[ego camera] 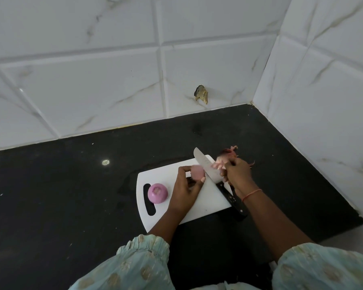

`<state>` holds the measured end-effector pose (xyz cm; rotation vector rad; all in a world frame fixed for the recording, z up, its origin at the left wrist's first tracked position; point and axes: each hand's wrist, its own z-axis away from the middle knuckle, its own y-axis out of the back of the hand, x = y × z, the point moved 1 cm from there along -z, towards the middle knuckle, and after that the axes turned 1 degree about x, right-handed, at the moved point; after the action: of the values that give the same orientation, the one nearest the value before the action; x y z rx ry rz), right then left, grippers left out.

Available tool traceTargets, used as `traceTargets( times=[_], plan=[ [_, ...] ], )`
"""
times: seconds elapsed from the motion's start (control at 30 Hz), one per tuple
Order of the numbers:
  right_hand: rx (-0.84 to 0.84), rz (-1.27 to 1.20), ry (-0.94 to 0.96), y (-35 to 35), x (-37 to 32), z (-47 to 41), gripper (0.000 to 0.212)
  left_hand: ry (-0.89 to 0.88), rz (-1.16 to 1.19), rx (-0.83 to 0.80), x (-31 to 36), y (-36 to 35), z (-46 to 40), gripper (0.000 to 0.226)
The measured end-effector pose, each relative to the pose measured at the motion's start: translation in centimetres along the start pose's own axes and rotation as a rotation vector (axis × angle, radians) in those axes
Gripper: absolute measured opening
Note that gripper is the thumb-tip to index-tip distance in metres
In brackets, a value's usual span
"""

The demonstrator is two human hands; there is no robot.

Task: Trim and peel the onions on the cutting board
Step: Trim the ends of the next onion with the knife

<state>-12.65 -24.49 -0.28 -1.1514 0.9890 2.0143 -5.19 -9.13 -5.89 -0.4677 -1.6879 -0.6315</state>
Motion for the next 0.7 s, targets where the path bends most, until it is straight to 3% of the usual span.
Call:
traceTargets(
  times=[0.13,0.3,0.4,0.47,0.53,0.6,0.7],
  plan=[
    [0.209,0.098,0.141,2.5,0.0,-0.4,0.009,0.009,0.026,0.018,0.3,0.0,0.0,0.037],
    [0.221,0.286,0.312,3.3,0.5,-0.2,0.015,-0.013,0.026,0.046,0.4,0.1,0.0,0.044],
    [0.313,0.421,0.487,3.2,0.7,0.3,0.009,-0.031,-0.006,0.036,0.0,0.1,0.1,0.049],
    [0.358,0.414,0.57,2.9,0.7,0.9,0.016,-0.039,-0.032,0.046,-0.1,0.1,0.0,0.052],
    [0.304,0.412,0.642,2.3,0.6,1.5,0.011,-0.056,-0.073,0.059,-0.1,0.1,-0.2,0.051],
    [0.106,0.416,0.677,1.2,0.5,2.3,0.011,-0.067,-0.091,0.071,0.0,0.1,-0.3,0.049],
    [-0.204,0.436,0.693,-0.9,0.9,3.9,0.027,-0.094,-0.122,0.084,0.0,0.0,-0.2,0.043]
  ],
)
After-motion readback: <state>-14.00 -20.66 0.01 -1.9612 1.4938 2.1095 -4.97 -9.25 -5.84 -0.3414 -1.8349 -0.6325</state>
